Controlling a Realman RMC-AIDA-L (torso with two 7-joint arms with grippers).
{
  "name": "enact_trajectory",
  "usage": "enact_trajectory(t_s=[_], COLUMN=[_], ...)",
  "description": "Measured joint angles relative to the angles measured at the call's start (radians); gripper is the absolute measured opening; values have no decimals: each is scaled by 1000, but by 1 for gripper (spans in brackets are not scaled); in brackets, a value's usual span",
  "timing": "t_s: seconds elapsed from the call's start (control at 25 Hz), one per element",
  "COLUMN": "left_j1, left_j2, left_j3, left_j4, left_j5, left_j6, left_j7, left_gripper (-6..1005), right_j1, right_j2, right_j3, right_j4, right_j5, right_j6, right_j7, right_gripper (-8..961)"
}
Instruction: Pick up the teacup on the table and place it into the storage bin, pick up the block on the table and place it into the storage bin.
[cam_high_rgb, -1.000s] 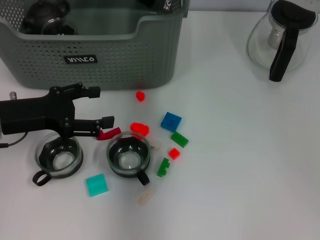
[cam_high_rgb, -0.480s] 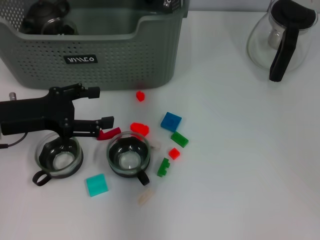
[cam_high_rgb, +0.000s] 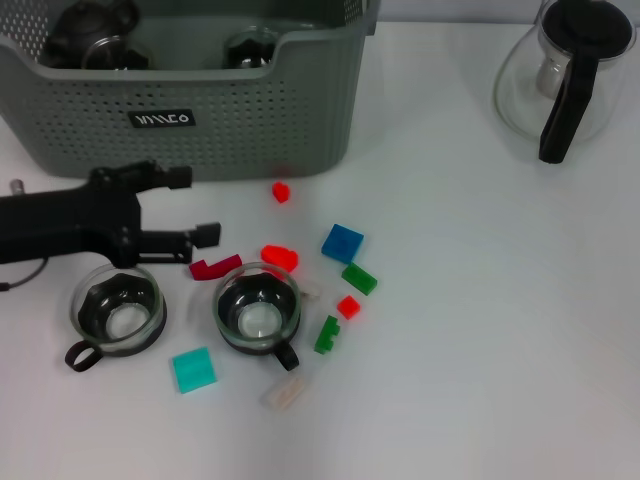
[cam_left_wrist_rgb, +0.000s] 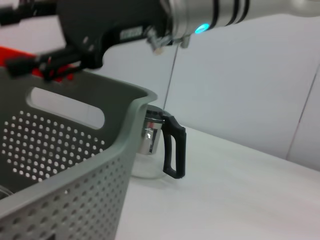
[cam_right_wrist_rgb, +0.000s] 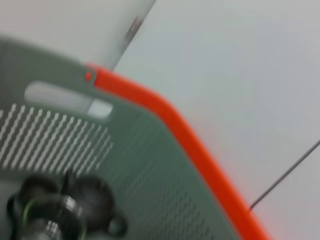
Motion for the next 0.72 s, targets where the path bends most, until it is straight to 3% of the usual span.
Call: enact_trajectory(t_s=[0.24,0.28,0.32,0.56,0.6,0.68,0.72], left_j1=[-10,-11,-11,-2,-2,-1,-1], left_j2=[18,19,20,24,24,25,25], left_j3=[-77,-108,-139,-196,-197,-197,-197], left_j4=[14,16,17,16,16,16,16], left_j5=[-1,-1,-5,-36,-38,-38,-39], left_j6=[46,55,59,79,87,98,102], left_j7=[-50,-50,-48,-41,-41,-40,-40], left_gripper=[903,903,903,903,903,903,903], right_j1=[-189,-254,-254,-447,-508,-560,-560], right_j2=[-8,-8,-8,-4,-4,-5,-5], right_j3=[30,53,53,150,195,250,250], right_j4=[-301,-384,-384,-562,-597,-611,-611], right_j5=[-2,-2,-2,6,17,30,30], right_j6=[-137,-215,-215,-580,-724,-867,-867], right_j7=[54,76,76,166,175,173,173], right_gripper=[813,815,817,823,823,823,823])
